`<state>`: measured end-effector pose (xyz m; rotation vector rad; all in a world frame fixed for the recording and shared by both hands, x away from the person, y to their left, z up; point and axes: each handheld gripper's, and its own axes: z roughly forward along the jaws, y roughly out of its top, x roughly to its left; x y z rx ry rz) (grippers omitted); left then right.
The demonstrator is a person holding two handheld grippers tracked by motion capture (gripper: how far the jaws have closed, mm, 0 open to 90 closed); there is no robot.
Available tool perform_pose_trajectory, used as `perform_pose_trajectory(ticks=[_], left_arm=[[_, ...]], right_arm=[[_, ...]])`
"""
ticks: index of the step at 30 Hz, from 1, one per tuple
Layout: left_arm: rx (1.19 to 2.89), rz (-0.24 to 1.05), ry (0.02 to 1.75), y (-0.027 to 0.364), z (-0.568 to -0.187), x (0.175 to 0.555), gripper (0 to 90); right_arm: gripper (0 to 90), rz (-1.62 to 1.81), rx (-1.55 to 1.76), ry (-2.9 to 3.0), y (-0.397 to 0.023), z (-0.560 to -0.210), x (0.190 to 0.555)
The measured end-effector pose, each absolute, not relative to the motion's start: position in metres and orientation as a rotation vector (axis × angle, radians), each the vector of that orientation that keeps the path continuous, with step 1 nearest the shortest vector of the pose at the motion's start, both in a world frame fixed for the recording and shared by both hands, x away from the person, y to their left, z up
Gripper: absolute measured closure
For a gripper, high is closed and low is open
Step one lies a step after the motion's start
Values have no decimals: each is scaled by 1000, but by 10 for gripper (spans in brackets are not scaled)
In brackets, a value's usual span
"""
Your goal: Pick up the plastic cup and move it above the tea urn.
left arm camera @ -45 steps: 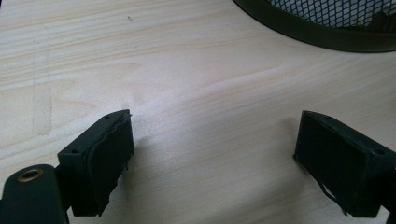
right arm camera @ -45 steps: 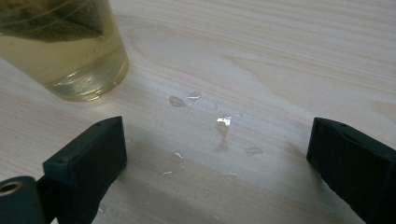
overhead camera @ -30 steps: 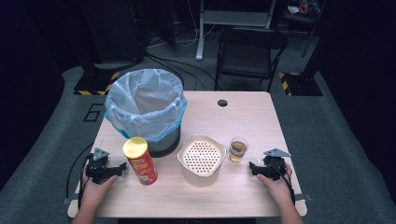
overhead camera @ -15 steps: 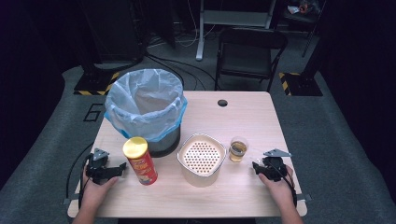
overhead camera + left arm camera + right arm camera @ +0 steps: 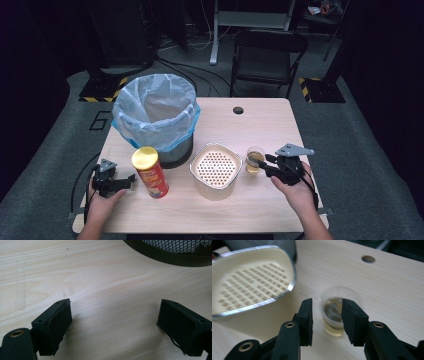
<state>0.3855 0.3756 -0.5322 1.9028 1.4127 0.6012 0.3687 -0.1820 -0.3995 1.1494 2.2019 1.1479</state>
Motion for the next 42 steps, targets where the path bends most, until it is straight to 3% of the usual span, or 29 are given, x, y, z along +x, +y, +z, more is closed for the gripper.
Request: perform_pose_trajectory(ticks=[14,21,31,41,42], left_arm=[[1903,601,1412,376,-532,386,114],[1903,601,1412,376,-532,386,114],[1903,601,1412,376,-532,386,114],[1904,601,1413,376,-532,386,114],[1903,601,1413,376,-532,386,114]], right_arm=[[660,1139,1057,2350,-131,-397,400],[787,1195,1077,2429,-126,-409,416],[808,1167,1013,2463,-126,-408,414],[797,1187,975,2477,-135,-408,403],[665,1201,1000,2417,-139,-403,400]])
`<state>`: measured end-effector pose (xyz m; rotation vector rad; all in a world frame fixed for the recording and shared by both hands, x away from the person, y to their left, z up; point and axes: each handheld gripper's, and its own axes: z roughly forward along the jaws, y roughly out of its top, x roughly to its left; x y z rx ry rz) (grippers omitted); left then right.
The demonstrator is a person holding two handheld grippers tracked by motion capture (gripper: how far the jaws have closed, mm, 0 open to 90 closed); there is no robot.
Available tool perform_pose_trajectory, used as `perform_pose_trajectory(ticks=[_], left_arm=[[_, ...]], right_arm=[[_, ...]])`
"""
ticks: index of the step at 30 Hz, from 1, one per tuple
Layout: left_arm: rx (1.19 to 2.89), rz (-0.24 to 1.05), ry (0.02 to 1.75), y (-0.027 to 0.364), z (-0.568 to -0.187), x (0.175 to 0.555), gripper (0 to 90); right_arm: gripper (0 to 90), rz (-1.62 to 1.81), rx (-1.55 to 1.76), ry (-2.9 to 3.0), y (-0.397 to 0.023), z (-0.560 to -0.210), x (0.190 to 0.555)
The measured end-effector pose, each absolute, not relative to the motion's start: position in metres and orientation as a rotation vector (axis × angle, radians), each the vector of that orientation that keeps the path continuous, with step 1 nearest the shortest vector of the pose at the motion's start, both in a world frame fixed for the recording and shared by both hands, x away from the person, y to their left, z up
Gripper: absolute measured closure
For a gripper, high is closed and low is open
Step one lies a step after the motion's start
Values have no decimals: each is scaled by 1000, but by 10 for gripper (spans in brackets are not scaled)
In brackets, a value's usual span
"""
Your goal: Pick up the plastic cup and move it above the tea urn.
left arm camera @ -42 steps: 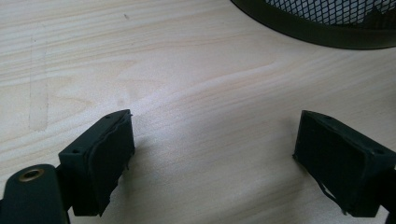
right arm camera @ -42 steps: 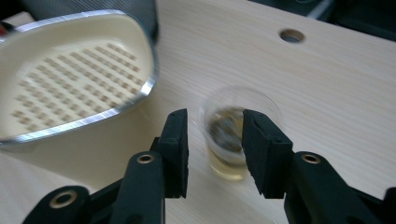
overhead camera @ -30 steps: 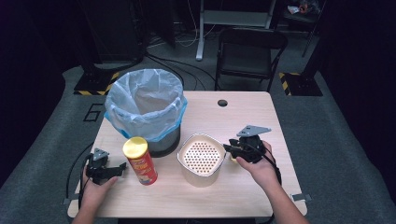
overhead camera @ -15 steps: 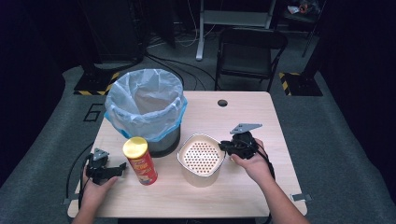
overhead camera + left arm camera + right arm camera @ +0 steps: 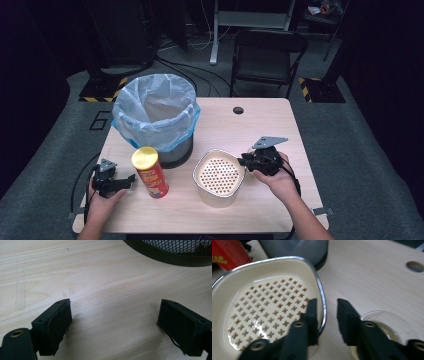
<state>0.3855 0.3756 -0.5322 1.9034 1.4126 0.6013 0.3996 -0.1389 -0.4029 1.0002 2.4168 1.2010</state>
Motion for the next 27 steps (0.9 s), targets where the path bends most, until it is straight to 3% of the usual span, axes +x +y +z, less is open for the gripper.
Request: perform_pose_trajectory(ticks=[6,14,27], left_arm=[[1903,601,1412,376,-532,386,114],[1903,602,1413,376,-532,386,114],[1903,601,1412,376,-532,386,114]], right_arm=[[499,1167,1081,2262,-163,-389,396],[382,1116,1220,2192,-193,-411,391],[258,1071,1202,2215,-189,-455,400]])
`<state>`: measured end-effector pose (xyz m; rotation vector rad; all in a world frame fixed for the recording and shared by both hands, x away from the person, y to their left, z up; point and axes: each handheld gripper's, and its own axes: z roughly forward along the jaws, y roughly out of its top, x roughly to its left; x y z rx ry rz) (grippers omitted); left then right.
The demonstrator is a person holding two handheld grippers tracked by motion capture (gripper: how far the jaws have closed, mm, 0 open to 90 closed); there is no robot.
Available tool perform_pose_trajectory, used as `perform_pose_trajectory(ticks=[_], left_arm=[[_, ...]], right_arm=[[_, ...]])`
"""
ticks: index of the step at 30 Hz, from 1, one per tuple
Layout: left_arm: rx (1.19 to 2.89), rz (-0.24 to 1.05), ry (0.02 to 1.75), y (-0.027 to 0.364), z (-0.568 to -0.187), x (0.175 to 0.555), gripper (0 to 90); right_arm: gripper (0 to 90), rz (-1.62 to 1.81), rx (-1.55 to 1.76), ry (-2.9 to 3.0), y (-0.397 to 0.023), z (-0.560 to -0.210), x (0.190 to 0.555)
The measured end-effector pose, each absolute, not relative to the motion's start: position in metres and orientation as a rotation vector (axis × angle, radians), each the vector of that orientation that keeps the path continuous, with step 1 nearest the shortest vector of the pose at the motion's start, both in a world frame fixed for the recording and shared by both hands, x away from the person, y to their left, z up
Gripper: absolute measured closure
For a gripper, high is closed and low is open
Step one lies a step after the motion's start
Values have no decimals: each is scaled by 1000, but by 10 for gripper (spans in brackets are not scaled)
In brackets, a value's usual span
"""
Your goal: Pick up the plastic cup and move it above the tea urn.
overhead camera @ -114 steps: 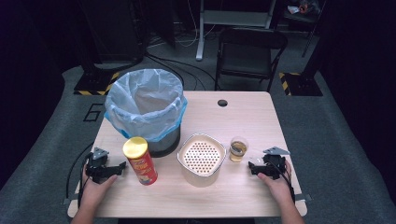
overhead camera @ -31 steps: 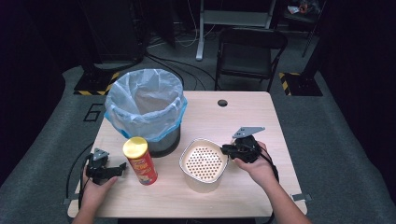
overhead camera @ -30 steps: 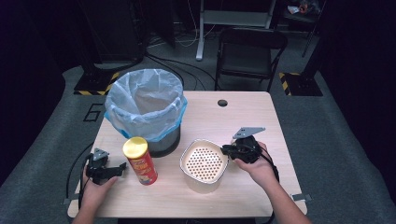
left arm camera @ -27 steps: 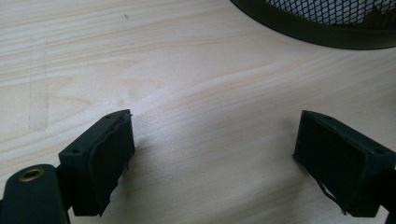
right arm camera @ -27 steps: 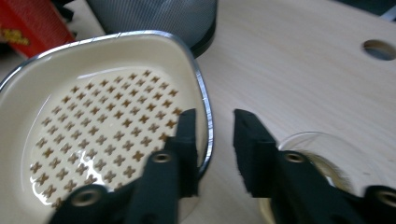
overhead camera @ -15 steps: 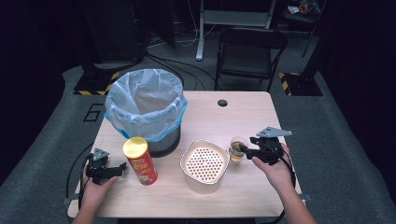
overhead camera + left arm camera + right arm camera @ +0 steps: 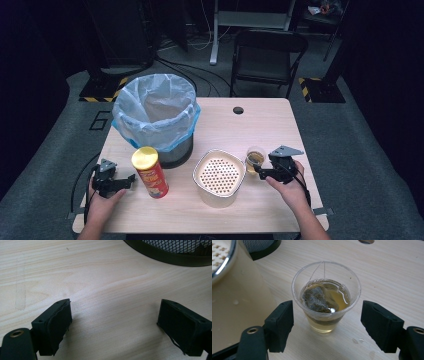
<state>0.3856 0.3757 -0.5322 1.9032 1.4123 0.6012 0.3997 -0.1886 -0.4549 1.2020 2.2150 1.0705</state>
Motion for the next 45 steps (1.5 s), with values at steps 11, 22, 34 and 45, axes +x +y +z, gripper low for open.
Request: perform_pose_trajectory(ticks=[11,22,34,45], left_arm=[[1904,601,1415,376,-532,386,114],[1904,602,1415,376,-532,386,114],[1904,603,1413,376,-532,386,114],[1904,607,1410,376,-532,386,114]], right_arm=[[228,1073,1114,2267,-182,-470,418],[260,1147,1079,2304,-180,-479,434],[282,1151,1048,2296,-176,-485,439],[297,1115,1033,2304,-174,-482,439]])
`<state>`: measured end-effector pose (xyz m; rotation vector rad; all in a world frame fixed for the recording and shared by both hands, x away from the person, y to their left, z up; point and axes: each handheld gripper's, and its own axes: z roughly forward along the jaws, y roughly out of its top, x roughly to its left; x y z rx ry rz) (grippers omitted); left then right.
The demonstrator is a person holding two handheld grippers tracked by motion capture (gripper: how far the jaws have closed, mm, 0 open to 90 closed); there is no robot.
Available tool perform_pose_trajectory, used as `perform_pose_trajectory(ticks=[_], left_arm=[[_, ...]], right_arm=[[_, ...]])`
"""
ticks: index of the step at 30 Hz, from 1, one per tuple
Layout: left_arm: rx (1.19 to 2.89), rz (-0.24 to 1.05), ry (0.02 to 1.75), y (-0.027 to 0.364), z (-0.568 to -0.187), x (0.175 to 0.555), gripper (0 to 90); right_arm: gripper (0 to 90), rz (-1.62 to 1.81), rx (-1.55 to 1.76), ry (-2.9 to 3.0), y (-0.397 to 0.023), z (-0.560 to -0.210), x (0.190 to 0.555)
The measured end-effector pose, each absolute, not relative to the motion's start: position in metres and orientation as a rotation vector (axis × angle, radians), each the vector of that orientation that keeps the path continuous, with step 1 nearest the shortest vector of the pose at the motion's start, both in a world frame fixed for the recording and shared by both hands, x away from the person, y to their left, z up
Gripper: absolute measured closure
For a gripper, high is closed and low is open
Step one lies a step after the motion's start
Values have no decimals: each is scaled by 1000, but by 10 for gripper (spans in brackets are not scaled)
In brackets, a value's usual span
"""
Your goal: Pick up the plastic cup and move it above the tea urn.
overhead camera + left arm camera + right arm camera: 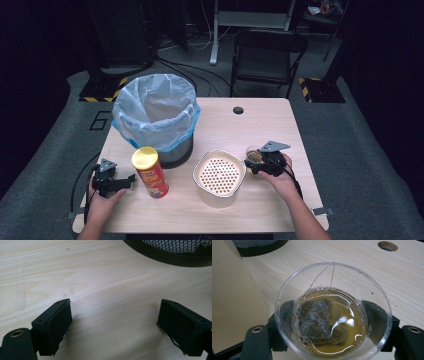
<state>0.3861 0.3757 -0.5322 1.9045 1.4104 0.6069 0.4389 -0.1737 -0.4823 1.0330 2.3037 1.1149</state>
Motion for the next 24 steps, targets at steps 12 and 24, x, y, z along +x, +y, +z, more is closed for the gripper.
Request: perform_pose_trajectory(ticks=[12,24], left_arm=[[1905,607,1410,376,-532,386,114],[1904,607,1410,376,-532,386,114]], right_arm=[[346,1114,1011,2295,-173,-482,438],[350,1108,1002,2288,-172,-481,439]])
